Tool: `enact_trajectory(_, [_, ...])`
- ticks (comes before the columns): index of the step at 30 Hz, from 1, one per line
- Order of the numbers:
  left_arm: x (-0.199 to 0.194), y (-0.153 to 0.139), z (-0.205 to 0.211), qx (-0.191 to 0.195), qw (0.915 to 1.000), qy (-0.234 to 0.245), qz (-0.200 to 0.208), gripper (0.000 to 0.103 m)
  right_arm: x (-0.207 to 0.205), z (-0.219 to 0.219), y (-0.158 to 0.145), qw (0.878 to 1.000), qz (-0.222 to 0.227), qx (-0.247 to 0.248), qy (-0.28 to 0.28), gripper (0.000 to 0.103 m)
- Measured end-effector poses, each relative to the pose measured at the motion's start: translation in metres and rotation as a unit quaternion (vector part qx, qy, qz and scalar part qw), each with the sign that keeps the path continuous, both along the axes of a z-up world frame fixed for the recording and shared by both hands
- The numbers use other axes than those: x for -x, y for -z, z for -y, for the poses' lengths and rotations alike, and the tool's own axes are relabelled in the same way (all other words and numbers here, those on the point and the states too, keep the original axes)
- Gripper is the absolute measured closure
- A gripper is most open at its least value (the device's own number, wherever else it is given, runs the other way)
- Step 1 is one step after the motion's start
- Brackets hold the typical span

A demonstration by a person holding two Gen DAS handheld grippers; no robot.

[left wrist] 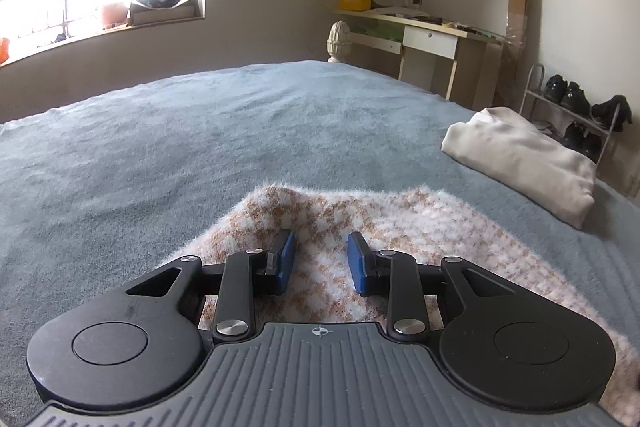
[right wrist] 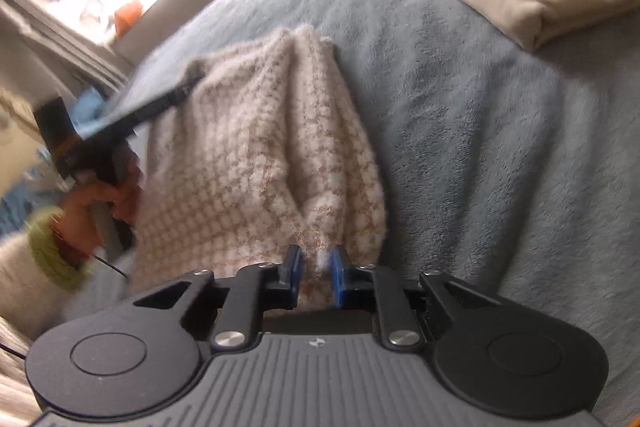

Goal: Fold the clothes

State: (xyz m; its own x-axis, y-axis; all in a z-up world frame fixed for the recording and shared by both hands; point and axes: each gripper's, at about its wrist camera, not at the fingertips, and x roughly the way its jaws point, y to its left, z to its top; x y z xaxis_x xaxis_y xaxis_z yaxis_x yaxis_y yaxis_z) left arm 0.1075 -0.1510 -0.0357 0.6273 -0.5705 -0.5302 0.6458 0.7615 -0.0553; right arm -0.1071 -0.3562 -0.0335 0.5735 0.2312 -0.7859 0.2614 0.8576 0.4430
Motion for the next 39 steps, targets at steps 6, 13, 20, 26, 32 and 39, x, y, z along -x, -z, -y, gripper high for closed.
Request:
enact_trajectory(6, [0.0,-0.005,-0.014,0.024,0.9995,-0.007,-0.022,0.074,-0.008,-0.017,-0.015,0.997,0.0,0.077,-0.012,0.075])
enact_trajectory(13, [0.004,-0.01,-0.021,0.039,0.9986,-0.01,-0.034,0.074,-0.017,-0.056,-0.059,0.967,0.098,0.207,-0.11,0.073])
enact_trajectory(20, [0.018,-0.025,-0.018,0.003,0.9989,-0.027,-0.039,0.073,-0.068,-0.105,0.011,0.915,0.076,0.317,-0.238,0.084])
enact_trajectory(26, [0.022,-0.025,-0.008,-0.034,0.9981,-0.039,-0.033,0.072,-0.087,-0.103,-0.017,0.927,0.055,0.295,-0.226,0.086])
enact_trajectory(32, [0.019,-0.029,-0.008,-0.042,0.997,-0.044,-0.047,0.072,-0.106,-0.112,-0.019,0.918,0.101,0.31,-0.224,0.085])
enact_trajectory(39, [0.02,-0.031,-0.008,-0.05,0.9961,-0.046,-0.056,0.071,-0.121,-0.089,0.013,0.937,0.081,0.276,-0.2,0.086])
